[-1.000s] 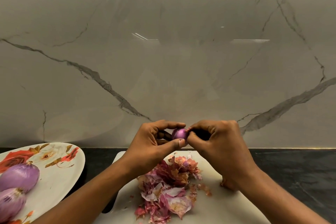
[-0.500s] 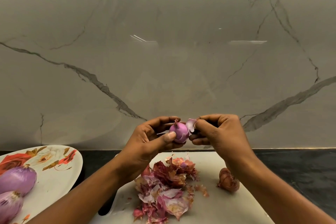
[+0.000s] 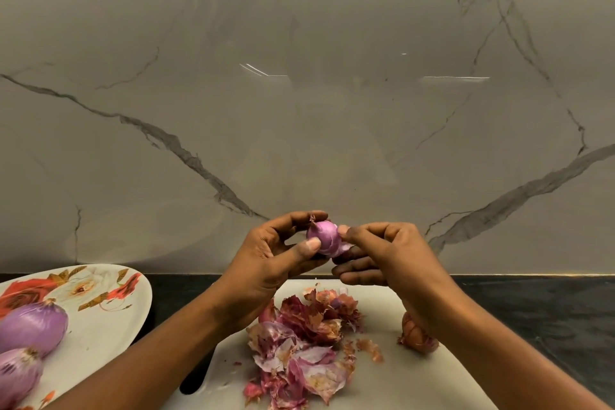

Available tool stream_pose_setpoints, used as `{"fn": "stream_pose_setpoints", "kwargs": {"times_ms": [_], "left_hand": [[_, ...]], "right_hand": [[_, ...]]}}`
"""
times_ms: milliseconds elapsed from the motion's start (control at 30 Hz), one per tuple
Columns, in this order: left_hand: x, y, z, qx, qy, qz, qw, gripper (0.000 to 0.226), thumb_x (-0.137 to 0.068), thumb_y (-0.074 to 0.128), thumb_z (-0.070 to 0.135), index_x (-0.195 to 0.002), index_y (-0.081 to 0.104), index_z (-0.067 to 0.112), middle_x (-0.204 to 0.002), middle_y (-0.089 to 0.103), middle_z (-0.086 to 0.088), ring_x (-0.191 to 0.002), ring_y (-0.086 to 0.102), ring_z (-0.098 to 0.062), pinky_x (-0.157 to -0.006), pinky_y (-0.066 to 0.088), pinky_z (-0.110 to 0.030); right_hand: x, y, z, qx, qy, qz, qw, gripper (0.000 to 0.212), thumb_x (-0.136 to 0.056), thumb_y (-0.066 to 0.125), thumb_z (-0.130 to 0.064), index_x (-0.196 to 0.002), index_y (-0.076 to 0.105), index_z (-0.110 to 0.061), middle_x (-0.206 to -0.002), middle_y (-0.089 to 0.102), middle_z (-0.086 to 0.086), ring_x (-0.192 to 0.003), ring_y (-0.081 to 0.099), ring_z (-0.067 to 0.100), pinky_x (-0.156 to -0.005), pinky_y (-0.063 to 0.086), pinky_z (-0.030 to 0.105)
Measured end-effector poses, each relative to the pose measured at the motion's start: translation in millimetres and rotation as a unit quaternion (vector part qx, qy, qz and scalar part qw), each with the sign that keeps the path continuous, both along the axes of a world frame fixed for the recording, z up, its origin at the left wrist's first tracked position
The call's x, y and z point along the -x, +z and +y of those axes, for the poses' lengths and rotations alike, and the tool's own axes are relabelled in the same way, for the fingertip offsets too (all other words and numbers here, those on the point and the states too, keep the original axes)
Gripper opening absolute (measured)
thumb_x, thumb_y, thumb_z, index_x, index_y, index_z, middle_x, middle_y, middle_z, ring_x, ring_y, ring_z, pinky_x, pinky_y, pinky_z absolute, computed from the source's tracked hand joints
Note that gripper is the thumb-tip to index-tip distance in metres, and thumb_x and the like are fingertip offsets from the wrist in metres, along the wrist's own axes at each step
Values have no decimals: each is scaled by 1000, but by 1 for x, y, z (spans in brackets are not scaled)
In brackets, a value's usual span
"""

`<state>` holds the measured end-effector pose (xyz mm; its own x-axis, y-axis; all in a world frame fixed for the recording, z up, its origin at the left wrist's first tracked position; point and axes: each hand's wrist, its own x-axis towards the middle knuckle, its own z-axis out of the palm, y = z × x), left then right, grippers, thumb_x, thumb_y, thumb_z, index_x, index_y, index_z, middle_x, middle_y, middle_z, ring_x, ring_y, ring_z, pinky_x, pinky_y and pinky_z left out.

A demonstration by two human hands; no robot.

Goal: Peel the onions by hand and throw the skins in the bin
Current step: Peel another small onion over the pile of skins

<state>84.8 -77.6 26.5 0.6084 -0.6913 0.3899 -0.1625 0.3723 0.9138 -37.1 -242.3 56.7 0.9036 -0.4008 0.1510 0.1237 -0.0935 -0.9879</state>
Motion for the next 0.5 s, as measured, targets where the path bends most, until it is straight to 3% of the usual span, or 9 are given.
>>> {"fn": "stream_pose_setpoints", "kwargs": {"times_ms": [133,267,433,500], "left_hand": [[0,2,3,-23,3,-32,999,47,-88,73,14,-134,66,10,-133,71,-4,-122,70,-32,-106,56,-47],[3,4,5,-41,15,-76,996,46,-89,72,11,-135,66,13,-127,75,-6,-118,72,-29,-104,57,-41],[3,0,3,-58,57,-189,979,40,-90,76,2,-129,71,12,-128,71,-3,-115,73,-30,-94,63,-45],[3,0,2,-49,62,-196,977,39,-90,76,2,-128,71,10,-129,69,-4,-116,73,-31,-93,63,-44]], "right_hand": [[1,0,0,-26,33,1,999,27,-90,79,-24,-103,77,-1,-91,79,22,-86,80,35,-75,67,32],[1,0,-2,-44,33,-2,998,16,-91,75,-10,-99,76,4,-90,79,25,-87,80,37,-79,67,35],[-1,-5,-2,-5,13,10,1000,12,-92,76,-8,-100,78,1,-89,80,21,-84,80,34,-79,67,36],[-1,-6,-1,10,3,-2,1000,11,-90,78,-7,-98,79,0,-87,80,19,-82,80,33,-77,67,35]]}}
